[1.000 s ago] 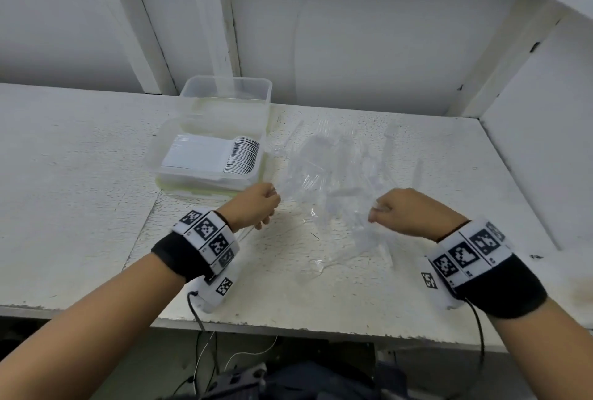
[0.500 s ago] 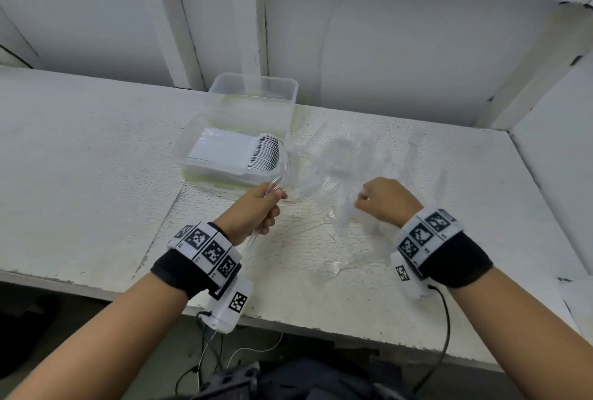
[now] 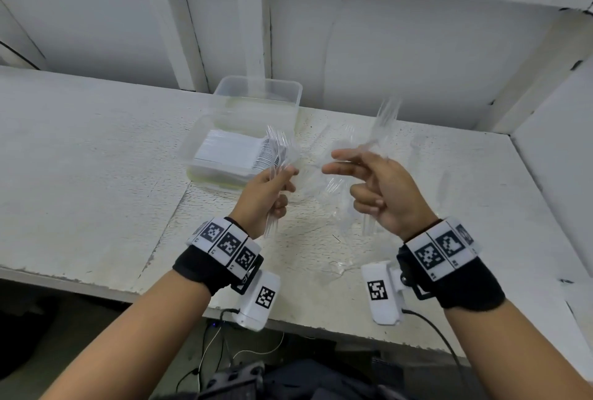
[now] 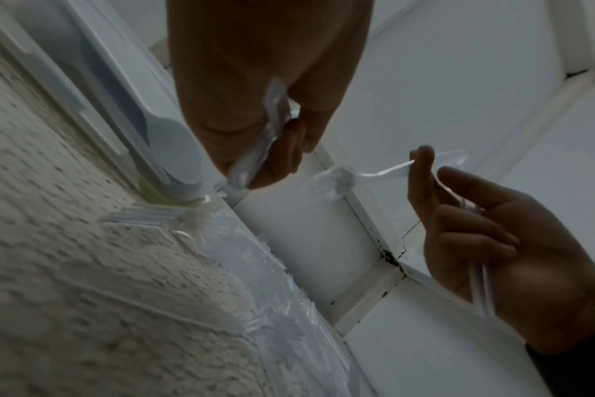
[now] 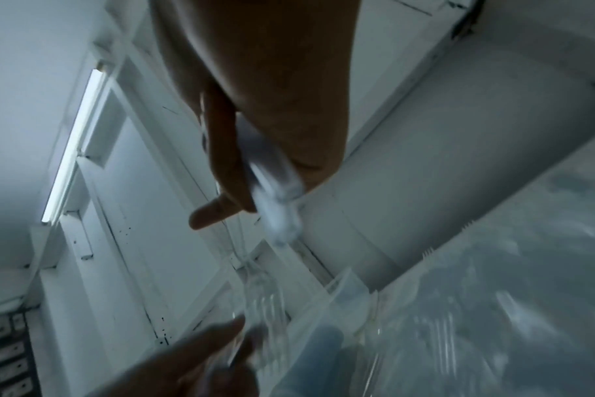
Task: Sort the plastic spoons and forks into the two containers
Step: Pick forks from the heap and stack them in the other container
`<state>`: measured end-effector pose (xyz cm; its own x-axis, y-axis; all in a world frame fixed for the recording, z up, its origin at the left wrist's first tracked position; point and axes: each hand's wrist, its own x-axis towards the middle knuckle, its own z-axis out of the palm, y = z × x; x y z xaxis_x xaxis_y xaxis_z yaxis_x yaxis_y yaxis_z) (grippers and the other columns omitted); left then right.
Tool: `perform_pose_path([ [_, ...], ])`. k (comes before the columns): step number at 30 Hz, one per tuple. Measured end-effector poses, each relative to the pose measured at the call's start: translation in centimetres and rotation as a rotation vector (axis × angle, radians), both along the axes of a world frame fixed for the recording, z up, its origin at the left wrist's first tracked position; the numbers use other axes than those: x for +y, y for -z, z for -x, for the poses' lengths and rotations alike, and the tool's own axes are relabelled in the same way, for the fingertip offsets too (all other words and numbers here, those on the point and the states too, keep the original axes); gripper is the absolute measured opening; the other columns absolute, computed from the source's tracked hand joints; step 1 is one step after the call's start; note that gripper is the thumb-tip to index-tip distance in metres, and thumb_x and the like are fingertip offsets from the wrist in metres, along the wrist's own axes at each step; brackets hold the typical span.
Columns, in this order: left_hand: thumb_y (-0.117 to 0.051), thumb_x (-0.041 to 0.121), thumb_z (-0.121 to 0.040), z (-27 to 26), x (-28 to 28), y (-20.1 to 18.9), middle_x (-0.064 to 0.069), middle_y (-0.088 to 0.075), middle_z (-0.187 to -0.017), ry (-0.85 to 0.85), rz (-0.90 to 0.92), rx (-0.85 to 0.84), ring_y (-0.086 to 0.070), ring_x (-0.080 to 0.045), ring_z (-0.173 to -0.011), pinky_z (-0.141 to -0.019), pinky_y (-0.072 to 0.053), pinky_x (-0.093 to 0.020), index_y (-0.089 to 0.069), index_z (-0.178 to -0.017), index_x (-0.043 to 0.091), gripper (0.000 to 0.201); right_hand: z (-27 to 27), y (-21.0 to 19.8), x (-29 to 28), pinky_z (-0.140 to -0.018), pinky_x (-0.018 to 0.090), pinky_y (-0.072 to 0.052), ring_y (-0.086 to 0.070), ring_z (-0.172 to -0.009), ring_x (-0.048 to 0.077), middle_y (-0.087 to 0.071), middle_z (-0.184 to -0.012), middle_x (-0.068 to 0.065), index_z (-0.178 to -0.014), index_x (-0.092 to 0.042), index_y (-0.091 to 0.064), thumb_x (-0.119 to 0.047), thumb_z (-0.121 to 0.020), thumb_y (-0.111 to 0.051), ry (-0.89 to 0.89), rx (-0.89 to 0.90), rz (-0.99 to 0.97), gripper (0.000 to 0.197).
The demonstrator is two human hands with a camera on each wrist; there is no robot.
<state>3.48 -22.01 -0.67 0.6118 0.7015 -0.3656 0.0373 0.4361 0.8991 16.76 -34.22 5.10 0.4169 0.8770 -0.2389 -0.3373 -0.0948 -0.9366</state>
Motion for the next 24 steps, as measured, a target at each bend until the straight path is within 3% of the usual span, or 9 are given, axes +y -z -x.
perform_pose_path([
  [3, -0.059, 0.029, -0.091, 0.3, 0.1, -0.1, -0.003, -0.058, -0.084, 0.010, -0.006, 0.037, -0.026, -0.002, -0.035, -0.035, -0.024, -0.015, -0.058, -0.097, 0.018, 0.013, 0.4, 1.0, 0.1, -0.035, 0.015, -0.015, -0.019, -0.030, 0.003, -0.072, -0.086, 0.005, -0.090, -0.012, -0.064, -0.030, -0.098, -0.037, 0.038, 0.113, 0.012, 0.034],
  [7, -0.059, 0.020, -0.091, 0.8, 0.1, 0.5, -0.006, -0.059, -0.091, 0.029, -0.003, 0.091, -0.026, -0.001, -0.033, -0.033, -0.023, -0.014, -0.059, -0.107, 0.011, 0.018, 0.1, 1.7, 0.0, -0.032, 0.011, -0.016, -0.021, -0.027, 0.002, -0.071, -0.075, 0.004, -0.082, -0.012, -0.065, -0.032, -0.098, -0.037, 0.074, 0.300, -0.013, 0.037],
  [10, -0.058, 0.016, -0.091, 1.1, 0.2, 0.5, -0.004, -0.064, -0.093, 0.005, -0.020, 0.067, -0.026, -0.001, -0.032, -0.032, -0.022, -0.014, -0.059, -0.091, 0.012, 0.004, -0.3, 2.3, 0.0, -0.031, 0.009, -0.016, -0.023, -0.025, 0.002, -0.068, -0.068, 0.004, -0.069, -0.014, -0.069, -0.031, -0.098, -0.038, 0.085, 0.394, 0.003, 0.046],
  [14, -0.056, 0.017, -0.093, 1.5, 0.6, 0.3, -0.001, -0.067, -0.089, -0.015, -0.097, 0.028, -0.024, -0.003, -0.032, -0.034, -0.020, -0.014, -0.054, -0.083, 0.014, 0.011, -0.8, 2.9, -0.3, -0.031, 0.008, -0.017, -0.024, -0.024, 0.002, -0.067, -0.063, 0.003, -0.063, -0.014, -0.070, -0.028, -0.095, -0.041, 0.087, 0.409, 0.028, 0.046],
  [19, -0.055, 0.019, -0.094, 1.6, 0.2, -0.2, -0.002, -0.066, -0.089, 0.014, -0.145, 0.003, -0.024, -0.003, -0.032, -0.034, -0.020, -0.015, -0.056, -0.086, 0.017, 0.008, -0.8, 3.7, -0.5, -0.029, 0.007, -0.019, -0.025, -0.023, 0.001, -0.067, -0.062, 0.001, -0.059, -0.016, -0.069, -0.029, -0.081, -0.049, 0.080, 0.517, -0.012, 0.032],
  [24, -0.051, 0.011, -0.094, 1.8, 0.3, -0.3, 0.001, -0.068, -0.092, 0.019, -0.084, -0.116, -0.023, -0.003, -0.033, -0.036, -0.019, -0.015, -0.059, -0.100, 0.018, 0.012, -0.6, 4.2, -0.3, -0.026, 0.008, -0.020, -0.026, -0.022, 0.002, -0.067, -0.061, 0.000, -0.058, -0.016, -0.068, -0.028, -0.065, -0.063, 0.050, 0.579, -0.035, 0.015],
])
